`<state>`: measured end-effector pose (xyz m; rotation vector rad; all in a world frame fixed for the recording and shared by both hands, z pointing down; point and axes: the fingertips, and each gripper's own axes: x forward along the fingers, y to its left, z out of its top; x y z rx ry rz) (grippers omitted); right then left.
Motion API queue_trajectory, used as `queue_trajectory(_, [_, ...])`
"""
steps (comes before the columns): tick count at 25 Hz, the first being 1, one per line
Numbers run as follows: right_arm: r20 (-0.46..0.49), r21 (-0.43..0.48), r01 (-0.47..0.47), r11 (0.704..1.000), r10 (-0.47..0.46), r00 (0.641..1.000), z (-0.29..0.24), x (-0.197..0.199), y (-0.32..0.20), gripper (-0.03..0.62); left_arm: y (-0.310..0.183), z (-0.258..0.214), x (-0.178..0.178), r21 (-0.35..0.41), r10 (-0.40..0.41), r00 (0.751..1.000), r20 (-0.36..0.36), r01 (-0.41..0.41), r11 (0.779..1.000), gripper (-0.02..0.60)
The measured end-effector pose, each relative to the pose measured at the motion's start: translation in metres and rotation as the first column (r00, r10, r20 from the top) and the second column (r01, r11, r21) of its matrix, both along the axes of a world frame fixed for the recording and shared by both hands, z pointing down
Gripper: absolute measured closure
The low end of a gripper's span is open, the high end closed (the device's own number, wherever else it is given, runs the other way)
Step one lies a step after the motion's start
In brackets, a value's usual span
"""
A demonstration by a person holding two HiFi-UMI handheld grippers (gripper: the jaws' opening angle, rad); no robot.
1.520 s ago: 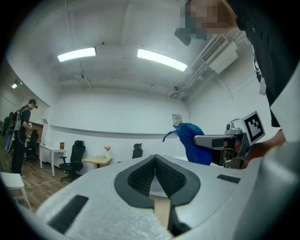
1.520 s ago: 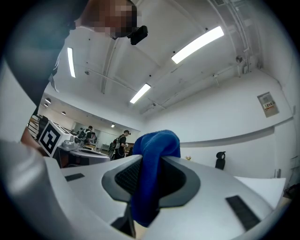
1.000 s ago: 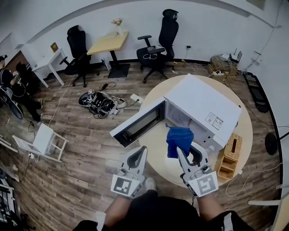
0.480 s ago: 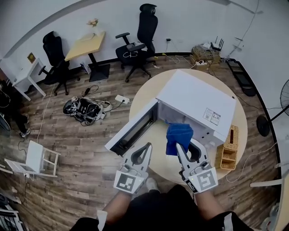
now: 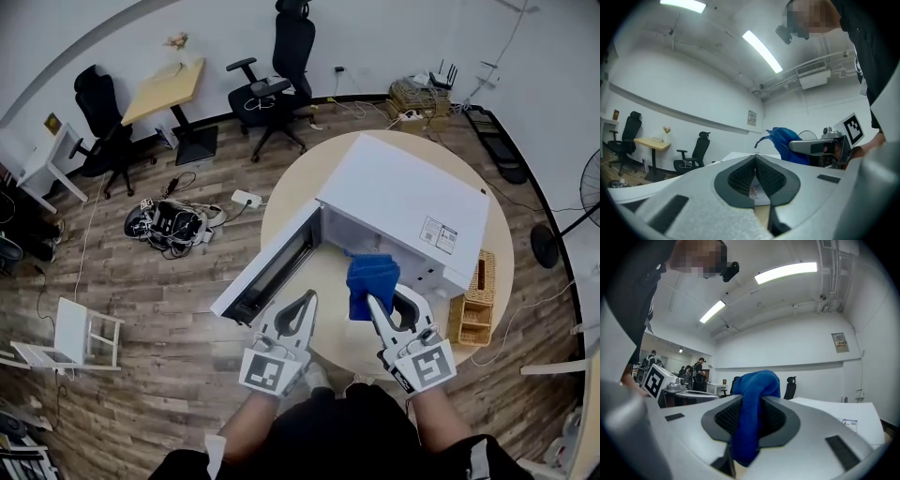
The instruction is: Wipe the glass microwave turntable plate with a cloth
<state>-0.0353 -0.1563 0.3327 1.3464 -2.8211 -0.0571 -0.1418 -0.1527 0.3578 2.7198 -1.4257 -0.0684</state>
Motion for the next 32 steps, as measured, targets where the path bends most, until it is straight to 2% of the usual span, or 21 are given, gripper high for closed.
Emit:
queue_trajectory(3, [-0.008, -0.035, -0.013, 0.999, 0.013, 1.0, 0.015, 0.009, -0.004, 0.507, -0.005, 0.011, 0.004, -0.033, -0.011, 1.0, 0.01, 0.012, 0.999, 0.575])
queue_trajectory(8, [-0.003, -0.152, -0.033, 0.988, 0.033, 0.999, 0.058, 0.019, -0.008, 0.507, -0.006, 0.038, 0.006, -0.091, -0.03, 0.999, 0.027, 0.032, 0.995, 0.575])
queue_trajectory(13, [-0.053, -0.239, -0.05, 0.97, 0.038, 0.998, 0.103, 0.023, -0.01, 0.507, -0.006, 0.061, 0.002, -0.112, -0.051, 0.998, 0.037, 0.055, 0.992, 0.575])
queue_trajectory(17, [-0.122, -0.308, -0.05, 0.95, 0.012, 0.992, 0.145, 0.022, -0.014, 0.505, -0.004, 0.099, -0.005, -0.185, -0.077, 0.993, 0.088, 0.093, 0.978, 0.575])
queue_trajectory(20, [-0.18, -0.376, -0.054, 0.925, -0.016, 0.984, 0.18, 0.02, -0.015, 0.507, 0.001, 0.129, -0.006, -0.23, -0.079, 0.992, 0.103, 0.101, 0.968, 0.575])
queue_trajectory(26, [-0.217, -0.52, -0.025, 0.854, -0.103, 0.971, 0.243, 0.018, -0.006, 0.507, 0.013, 0.18, -0.007, -0.328, -0.085, 0.99, 0.114, 0.118, 0.937, 0.575])
queue_trajectory(32, [-0.266, -0.621, -0.009, 0.784, -0.2, 0.943, 0.292, 0.012, 0.007, 0.507, 0.016, 0.193, -0.003, -0.352, -0.103, 0.988, 0.117, 0.139, 0.926, 0.575])
